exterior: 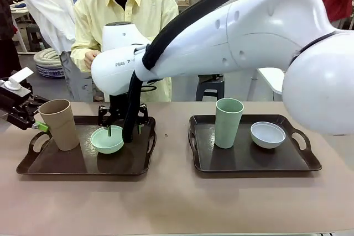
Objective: Set up a tray with a mat and arrange the tableware.
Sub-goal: Pick up the Picnic Bowl and Reusable plastic cup from the Handle tray in front of the human's position and hold them in the air.
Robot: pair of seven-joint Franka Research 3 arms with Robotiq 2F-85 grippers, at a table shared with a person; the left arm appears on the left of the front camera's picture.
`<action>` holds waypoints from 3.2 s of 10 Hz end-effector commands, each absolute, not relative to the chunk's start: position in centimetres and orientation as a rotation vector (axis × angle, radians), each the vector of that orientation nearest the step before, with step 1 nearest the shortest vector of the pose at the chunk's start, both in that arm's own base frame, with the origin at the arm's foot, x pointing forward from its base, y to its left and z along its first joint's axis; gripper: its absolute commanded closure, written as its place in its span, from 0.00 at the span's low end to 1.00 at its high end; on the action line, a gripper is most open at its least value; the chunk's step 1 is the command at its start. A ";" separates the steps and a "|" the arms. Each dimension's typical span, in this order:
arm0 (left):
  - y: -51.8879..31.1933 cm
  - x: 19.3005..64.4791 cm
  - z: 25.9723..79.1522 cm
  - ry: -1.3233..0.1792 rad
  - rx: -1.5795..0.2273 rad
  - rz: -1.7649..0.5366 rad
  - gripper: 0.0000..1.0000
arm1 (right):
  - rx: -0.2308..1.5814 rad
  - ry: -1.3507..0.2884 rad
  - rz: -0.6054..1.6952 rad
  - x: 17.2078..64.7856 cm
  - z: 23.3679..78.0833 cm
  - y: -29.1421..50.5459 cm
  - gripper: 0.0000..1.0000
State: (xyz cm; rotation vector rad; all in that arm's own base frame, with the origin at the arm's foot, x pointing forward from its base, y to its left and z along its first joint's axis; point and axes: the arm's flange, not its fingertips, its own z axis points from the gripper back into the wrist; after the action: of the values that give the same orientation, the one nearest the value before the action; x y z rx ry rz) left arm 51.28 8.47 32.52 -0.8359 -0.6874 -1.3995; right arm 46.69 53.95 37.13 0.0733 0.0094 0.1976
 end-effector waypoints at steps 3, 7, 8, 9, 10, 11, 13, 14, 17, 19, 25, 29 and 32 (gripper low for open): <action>7.2 50.6 30.2 -0.735 -0.910 -1.434 0.00 | -0.028 -0.042 0.147 47.1 36.3 55.5 0.00; 5.3 50.4 28.9 -0.735 -0.943 -1.454 0.00 | -0.018 -0.022 0.150 47.6 35.2 55.5 0.00; 5.2 50.4 28.8 -0.741 -0.937 -1.457 0.00 | -0.004 -0.035 0.167 47.8 35.1 55.2 0.00; 5.2 50.3 28.8 -0.752 -0.928 -1.468 0.35 | 0.001 -0.047 0.168 47.7 35.1 55.0 0.58; 5.2 50.4 28.8 -0.755 -0.929 -1.470 0.56 | 0.003 -0.049 0.167 47.8 35.1 54.8 0.58; 5.1 50.4 28.8 -0.758 -0.936 -1.468 0.91 | 0.009 -0.050 0.165 47.9 35.0 54.7 1.00; 5.0 50.3 28.8 -0.755 -0.943 -1.473 1.00 | 0.024 -0.044 0.160 48.2 34.4 54.4 1.00; 5.0 50.2 28.9 -0.757 -0.944 -1.475 1.00 | 0.034 -0.036 0.157 48.3 34.1 54.2 1.00; 5.0 50.0 28.9 -0.757 -0.945 -1.478 1.00 | 0.047 -0.023 0.156 48.2 33.9 54.1 1.00; 5.0 50.1 29.0 -0.756 -0.948 -1.476 1.00 | 0.050 -0.024 0.156 48.3 33.8 54.2 1.00; 4.6 47.9 38.3 -0.752 -0.904 -1.540 1.00 | 0.104 -0.077 0.112 46.1 44.6 49.5 1.00; 4.7 45.4 49.5 -0.818 -0.806 -1.591 1.00 | 0.119 -0.180 0.094 42.2 55.5 46.5 1.00; 4.9 44.5 54.2 -0.834 -0.779 -1.572 1.00 | 0.124 -0.129 0.114 40.5 58.4 46.9 1.00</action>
State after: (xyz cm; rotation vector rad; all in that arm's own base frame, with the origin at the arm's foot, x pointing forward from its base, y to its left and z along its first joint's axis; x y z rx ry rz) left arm 44.17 4.93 54.31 -0.7567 -0.8580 -1.6010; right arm 40.58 47.12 59.61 0.1218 -0.1767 0.1347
